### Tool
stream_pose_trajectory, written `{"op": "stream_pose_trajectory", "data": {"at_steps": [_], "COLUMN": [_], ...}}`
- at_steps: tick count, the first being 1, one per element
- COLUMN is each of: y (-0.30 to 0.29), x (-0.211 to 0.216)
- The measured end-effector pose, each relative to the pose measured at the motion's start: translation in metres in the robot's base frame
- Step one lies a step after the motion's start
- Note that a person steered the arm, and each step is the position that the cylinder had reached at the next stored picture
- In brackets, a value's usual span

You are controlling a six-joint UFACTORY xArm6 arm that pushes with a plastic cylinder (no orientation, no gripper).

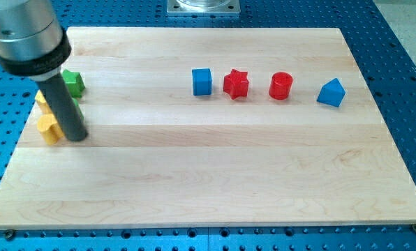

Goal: Move the blue cube diagonally top right to the red star

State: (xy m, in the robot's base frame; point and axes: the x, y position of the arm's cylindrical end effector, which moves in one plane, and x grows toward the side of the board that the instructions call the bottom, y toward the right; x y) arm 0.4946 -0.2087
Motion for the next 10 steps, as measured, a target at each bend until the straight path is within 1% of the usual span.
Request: {"op": "stream_pose_trajectory", "data": {"at_steps": [1,2,3,4,5,6,7,8,9,10], "y": [0.100,0.193,0.186,0.193,0.217,0.260,0.320,0.352,0.435,0.426], "x": [-0.009,-0.075,-0.146,-0.190,-0.225,-0.226,-0.189,-0.200,-0.213,-0.190]}}
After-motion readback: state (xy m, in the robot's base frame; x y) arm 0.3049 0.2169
